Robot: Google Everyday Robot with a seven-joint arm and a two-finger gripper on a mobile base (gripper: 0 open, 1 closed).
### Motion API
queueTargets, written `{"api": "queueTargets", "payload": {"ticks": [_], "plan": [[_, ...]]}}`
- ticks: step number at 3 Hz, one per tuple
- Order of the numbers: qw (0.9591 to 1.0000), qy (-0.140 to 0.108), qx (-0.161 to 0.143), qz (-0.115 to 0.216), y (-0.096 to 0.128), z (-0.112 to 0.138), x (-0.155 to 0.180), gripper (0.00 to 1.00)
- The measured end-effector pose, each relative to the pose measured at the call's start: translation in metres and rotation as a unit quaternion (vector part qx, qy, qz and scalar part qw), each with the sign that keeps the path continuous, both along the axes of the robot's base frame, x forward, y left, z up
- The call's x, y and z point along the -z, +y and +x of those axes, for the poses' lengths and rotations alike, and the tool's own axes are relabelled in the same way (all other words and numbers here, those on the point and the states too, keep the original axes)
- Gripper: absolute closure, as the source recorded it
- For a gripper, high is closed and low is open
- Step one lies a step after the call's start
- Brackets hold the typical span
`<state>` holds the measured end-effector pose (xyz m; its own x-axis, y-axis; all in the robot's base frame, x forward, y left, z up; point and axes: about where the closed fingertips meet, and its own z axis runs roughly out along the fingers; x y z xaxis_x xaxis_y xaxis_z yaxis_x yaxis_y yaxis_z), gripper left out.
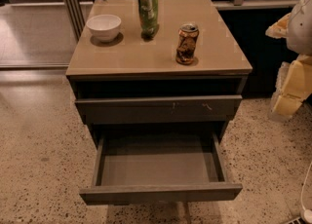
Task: Place orange can into middle drawer
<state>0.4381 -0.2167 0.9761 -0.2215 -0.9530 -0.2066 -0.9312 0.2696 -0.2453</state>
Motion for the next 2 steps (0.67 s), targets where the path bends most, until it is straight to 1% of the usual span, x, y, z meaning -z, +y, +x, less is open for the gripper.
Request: {"api": "queueTargets", "payload": {"ticks": [1,2], "plan": [[1.0,-0.008,0.001,-0.003,-0.001,0.005,-0.002,0.0],[0.9991,-0.04,0.004,0.014,-0.007,0.045,-0.002,0.0]]}}
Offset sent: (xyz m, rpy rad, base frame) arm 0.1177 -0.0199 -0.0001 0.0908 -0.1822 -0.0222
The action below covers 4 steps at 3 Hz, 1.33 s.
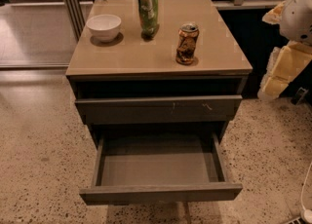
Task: Place orange can into middle drawer
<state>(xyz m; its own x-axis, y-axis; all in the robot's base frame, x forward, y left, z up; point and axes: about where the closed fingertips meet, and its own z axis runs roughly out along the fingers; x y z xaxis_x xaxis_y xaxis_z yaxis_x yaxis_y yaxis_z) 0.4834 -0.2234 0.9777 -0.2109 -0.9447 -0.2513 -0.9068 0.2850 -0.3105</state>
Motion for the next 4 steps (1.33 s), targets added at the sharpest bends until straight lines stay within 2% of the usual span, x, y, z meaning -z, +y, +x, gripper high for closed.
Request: {"api": "queueTargets", "payload": {"ticks": [1,2,3,4], "plan": [[0.9988,-0.041,-0.002,0.029,-0.004,0.066,0.0,0.0],[0.9954,-0.066,-0.011,0.068,0.002,0.132,0.003,0.0],[0.9894,-0.074,-0.017,0.123,0.015,0.187,0.012,0.0],[0.9799,-0.07,-0.027,0.185,0.038,0.223,0.021,0.0]]}}
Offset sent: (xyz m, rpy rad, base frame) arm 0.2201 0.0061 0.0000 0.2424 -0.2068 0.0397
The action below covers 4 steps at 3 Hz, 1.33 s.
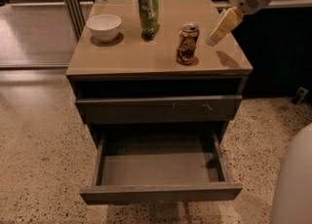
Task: Place orange can into middle drawer
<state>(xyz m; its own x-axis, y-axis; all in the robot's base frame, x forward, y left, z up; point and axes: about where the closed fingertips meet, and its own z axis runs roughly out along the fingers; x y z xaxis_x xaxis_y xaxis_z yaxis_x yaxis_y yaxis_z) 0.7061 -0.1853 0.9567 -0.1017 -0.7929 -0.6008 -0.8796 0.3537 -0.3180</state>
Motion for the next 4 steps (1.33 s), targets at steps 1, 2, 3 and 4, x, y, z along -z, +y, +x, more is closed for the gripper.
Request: {"api": "queueTargets", "payload": {"ticks": [1,2,3,4], "plan": [[0.9991,0.011,-0.02,0.035,0.025,0.018,0.012,0.0],[0.9981,0.026,-0.034,0.045,0.043,0.028,0.027,0.0],[0.9973,0.043,-0.037,0.046,0.053,0.034,0.044,0.0],[0.9965,0.062,-0.036,0.043,0.056,0.036,0.059,0.0]]}}
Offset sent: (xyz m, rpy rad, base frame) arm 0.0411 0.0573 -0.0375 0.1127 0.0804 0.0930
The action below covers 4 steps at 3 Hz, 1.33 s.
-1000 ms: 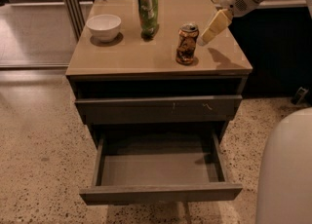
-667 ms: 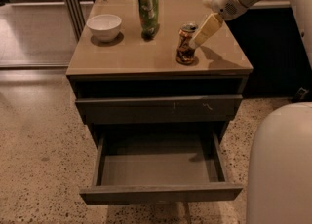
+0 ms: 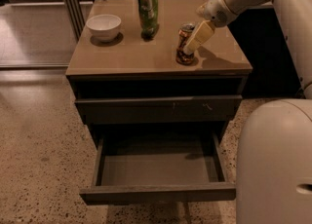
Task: Place orange can into middle drawer
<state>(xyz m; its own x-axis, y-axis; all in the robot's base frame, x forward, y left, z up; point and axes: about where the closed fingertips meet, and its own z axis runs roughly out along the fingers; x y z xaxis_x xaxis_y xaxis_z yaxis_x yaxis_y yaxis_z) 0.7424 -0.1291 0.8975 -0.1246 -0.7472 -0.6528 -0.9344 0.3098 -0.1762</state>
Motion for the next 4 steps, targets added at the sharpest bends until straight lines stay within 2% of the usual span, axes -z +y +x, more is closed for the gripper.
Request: {"api": "queueTargets", "payload": {"ticks": [1,2,4], "plan": [[0.9998,0.02,0.004,-0.006,-0.0019,-0.001,0.0144,0.0],[0.9998,0.02,0.004,-0.006,-0.0019,-0.001,0.0145,0.19],[0.9998,0.02,0.004,-0.006,-0.0018,-0.001,0.0145,0.65]]}}
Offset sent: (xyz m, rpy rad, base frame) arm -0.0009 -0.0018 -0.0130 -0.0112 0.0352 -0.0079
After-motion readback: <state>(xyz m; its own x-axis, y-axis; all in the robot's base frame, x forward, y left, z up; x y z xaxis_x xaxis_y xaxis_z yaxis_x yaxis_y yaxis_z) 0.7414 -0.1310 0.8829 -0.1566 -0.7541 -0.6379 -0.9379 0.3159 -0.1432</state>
